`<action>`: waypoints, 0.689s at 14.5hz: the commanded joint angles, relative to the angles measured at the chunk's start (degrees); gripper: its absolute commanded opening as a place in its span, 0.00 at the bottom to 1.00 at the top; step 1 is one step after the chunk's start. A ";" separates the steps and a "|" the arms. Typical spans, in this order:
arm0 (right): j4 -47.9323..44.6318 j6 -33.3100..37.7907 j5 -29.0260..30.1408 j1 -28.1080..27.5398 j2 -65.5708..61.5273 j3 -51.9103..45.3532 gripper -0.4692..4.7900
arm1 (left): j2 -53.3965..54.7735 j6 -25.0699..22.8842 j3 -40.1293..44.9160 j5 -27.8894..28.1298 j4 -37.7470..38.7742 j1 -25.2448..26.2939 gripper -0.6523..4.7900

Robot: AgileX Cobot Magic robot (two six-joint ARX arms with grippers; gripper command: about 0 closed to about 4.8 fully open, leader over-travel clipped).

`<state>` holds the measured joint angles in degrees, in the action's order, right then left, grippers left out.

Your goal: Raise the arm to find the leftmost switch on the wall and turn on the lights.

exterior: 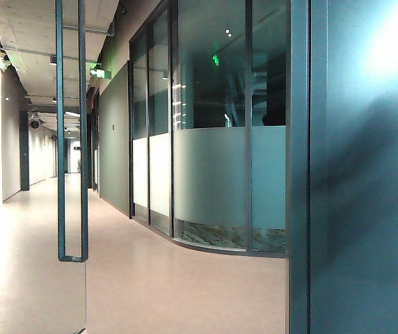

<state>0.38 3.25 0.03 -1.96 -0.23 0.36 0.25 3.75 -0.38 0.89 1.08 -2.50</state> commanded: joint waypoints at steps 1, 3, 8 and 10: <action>-10.80 0.22 0.15 0.02 0.13 0.09 0.09 | -0.02 5.27 -0.15 -1.36 -7.98 0.09 0.11; -20.61 0.22 0.28 0.02 0.13 1.95 0.09 | -0.02 7.76 -2.08 -2.16 -19.71 0.09 0.11; -21.66 -0.28 -4.39 -0.09 -3.19 17.46 0.09 | 5.53 4.61 -20.79 1.86 -20.85 0.13 0.11; -21.66 -0.26 -3.93 -0.09 -11.76 27.87 0.09 | 15.76 4.61 -31.78 0.15 -22.49 0.13 0.11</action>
<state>-20.71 3.16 -4.05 -2.04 -9.69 25.41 13.80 8.64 -29.87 2.09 -20.25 -2.52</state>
